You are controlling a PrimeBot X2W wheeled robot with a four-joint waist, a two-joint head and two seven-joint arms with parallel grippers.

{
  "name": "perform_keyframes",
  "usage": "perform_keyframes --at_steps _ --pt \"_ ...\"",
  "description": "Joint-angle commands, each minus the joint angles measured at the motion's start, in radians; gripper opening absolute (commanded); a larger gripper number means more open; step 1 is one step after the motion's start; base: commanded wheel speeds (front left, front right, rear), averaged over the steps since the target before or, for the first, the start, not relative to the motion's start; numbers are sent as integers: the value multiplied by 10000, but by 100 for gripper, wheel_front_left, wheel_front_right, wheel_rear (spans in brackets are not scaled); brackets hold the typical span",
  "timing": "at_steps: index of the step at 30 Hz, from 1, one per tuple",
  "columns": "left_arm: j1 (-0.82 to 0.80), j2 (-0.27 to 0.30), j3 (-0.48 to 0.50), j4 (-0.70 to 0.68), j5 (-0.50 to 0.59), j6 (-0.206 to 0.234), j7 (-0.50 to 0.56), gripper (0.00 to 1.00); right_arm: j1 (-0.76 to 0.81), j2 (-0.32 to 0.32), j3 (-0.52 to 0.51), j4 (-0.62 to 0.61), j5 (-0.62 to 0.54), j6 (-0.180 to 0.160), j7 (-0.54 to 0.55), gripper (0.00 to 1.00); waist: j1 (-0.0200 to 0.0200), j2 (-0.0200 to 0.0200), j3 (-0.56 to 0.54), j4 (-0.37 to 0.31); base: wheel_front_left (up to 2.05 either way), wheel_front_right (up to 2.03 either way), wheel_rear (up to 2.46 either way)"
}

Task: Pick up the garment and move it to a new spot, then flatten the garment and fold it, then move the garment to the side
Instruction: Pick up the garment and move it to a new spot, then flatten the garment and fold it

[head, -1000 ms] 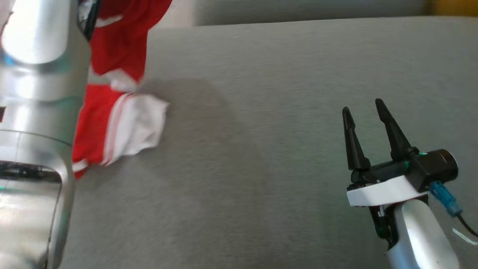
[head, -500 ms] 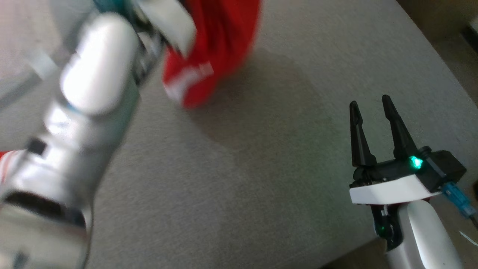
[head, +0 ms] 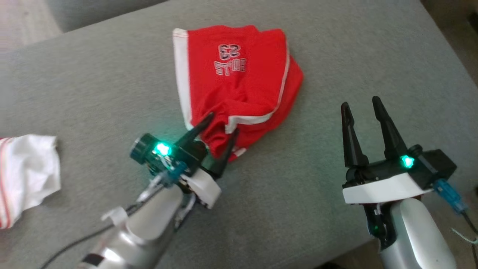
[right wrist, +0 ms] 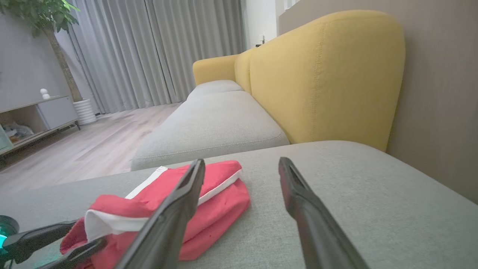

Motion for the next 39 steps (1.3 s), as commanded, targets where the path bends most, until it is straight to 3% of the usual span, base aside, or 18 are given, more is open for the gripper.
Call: perform_keyframes --at_steps 1,5,8,11,17,23,39 --pt "-71 0 402 -414 85 268 -155 100 -67 16 184 -201 -85 -7 4 100 -1 0 -377 480 0 0 0" --pt "1031 79 852 -1887 693 1275 -196 100 196 16 57 150 -338 -7 4 100 -1 0 -984 1279 0 0 0" --pt "2484 70 1802 -3052 595 1899 -199 100 478 16 50 475 -523 -7 4 100 -1 0 -1562 1800 0 0 0" --pt "3875 -189 2870 -3963 356 2102 -200 100 853 16 -168 698 -533 -7 4 100 -1 0 -2048 2379 0 0 0" --pt "5995 -721 4922 -5506 453 1707 -201 100 1454 16 -365 820 -707 -7 4 100 -1 0 -2538 3213 0 0 0" --pt "7210 -934 6091 -6368 1048 1375 -202 100 1794 16 -370 621 -1205 -7 4 100 -1 0 -2672 3506 0 0 0" --pt "7721 -973 6300 -6623 1055 1277 -202 100 2060 16 -96 510 -1299 -7 4 100 -1 0 -2909 3449 0 0 0"
